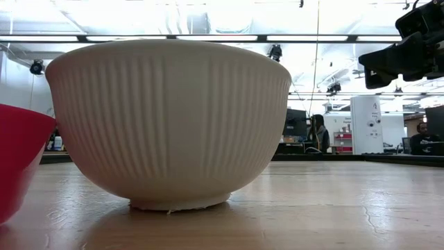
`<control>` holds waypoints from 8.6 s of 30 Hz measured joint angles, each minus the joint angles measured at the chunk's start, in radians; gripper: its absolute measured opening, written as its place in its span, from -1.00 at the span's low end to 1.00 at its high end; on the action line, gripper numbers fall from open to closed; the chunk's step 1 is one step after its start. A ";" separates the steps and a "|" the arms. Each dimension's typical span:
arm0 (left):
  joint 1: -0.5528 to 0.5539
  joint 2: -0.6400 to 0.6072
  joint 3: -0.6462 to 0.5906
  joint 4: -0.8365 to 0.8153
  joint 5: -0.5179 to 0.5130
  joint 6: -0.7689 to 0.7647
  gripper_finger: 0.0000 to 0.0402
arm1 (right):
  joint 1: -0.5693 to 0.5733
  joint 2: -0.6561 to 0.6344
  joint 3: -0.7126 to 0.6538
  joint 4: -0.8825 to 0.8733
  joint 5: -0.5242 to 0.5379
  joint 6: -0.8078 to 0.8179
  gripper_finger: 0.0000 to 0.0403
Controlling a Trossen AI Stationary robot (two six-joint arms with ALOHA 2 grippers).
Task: Nest bowls inside each other
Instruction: Stack the green bowl on top of the green bowl
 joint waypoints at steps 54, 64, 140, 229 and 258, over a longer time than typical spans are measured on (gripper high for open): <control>0.000 -0.067 0.004 -0.003 -0.051 -0.022 -0.98 | 0.000 0.000 0.000 0.000 0.000 0.000 -0.96; 0.000 -0.189 0.005 -0.056 -0.165 -0.014 -0.98 | 0.000 0.000 0.000 0.000 0.000 0.000 -0.96; 0.540 -0.083 0.220 -0.110 -0.058 0.428 -0.98 | 0.000 0.000 0.000 0.000 0.000 0.000 -0.96; 0.702 0.364 0.609 -0.021 0.103 0.682 -0.97 | 0.000 0.000 0.000 0.000 0.000 0.000 -0.96; 0.685 0.364 0.653 -0.074 0.059 0.753 -0.97 | 0.000 0.000 0.000 0.000 0.000 0.000 -0.96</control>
